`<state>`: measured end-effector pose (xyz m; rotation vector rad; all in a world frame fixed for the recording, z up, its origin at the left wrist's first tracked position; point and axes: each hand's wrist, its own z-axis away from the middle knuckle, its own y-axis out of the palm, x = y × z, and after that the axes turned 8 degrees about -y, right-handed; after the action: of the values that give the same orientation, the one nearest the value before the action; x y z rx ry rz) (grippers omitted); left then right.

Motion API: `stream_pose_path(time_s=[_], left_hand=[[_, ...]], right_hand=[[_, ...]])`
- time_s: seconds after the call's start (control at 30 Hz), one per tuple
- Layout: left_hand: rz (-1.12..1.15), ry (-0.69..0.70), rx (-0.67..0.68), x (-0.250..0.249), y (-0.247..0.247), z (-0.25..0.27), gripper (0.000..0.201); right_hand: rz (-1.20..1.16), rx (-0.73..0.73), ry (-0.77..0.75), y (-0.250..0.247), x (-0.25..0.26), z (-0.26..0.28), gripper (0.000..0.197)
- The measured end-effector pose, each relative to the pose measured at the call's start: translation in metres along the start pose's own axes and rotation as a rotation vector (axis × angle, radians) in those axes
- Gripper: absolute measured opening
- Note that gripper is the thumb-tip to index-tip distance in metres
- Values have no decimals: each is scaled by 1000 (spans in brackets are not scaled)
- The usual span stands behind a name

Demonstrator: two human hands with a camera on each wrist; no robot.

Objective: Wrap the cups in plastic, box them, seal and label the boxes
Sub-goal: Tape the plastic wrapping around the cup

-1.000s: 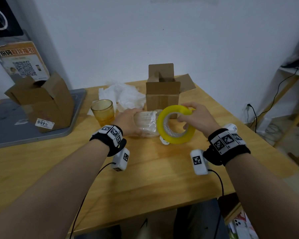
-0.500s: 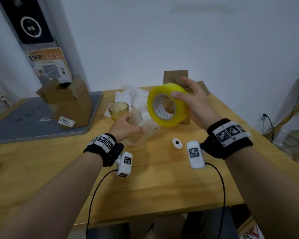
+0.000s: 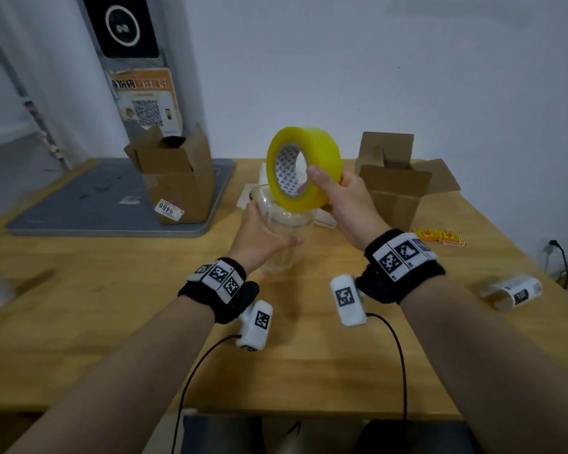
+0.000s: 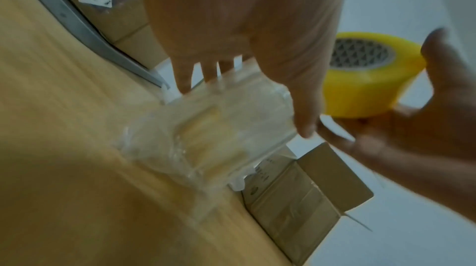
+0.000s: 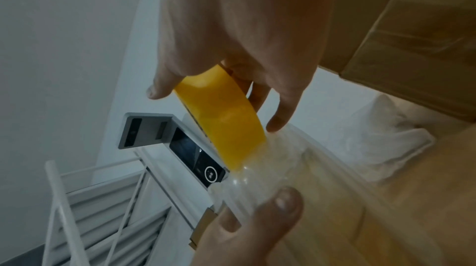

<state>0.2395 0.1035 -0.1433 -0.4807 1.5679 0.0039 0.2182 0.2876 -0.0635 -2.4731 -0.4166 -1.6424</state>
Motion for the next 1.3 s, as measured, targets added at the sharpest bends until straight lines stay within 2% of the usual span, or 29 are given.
stream_pose_path(time_s=[0.1,0.17,0.3,0.43,0.6,0.77,1.03,1.17,1.3], left_hand=[[9,22,-58,-1,5,1,98],[-47,16,-53,-2,7,0,96],[-152,-19,-103,-7,9,-1,95],[-114,-84,-149,-4,-1,-7,84],[-114,-101,-147,-6,-4,-7,101],[-113,-94,-117,-8,-1,-7,78],[-85,-98,-77,-4,-5,-12,100],[-57,-86,-4,0,-12,-14,87],[-54,-83,17,3,-17,-15,74]], right_hand=[[74,15,-2,4,13,-5,35],[100,-3,-7,4,28,-7,30],[110,-63,0,3,62,-7,39],[167,-38,40,-12,75,7,52],[154,-17,131,-32,61,28,43],[222,5,170,-42,37,38,33],[291,148,187,-34,18,35,27],[252,172,201,-32,11,29,28],[168,244,242,-36,9,28,20]])
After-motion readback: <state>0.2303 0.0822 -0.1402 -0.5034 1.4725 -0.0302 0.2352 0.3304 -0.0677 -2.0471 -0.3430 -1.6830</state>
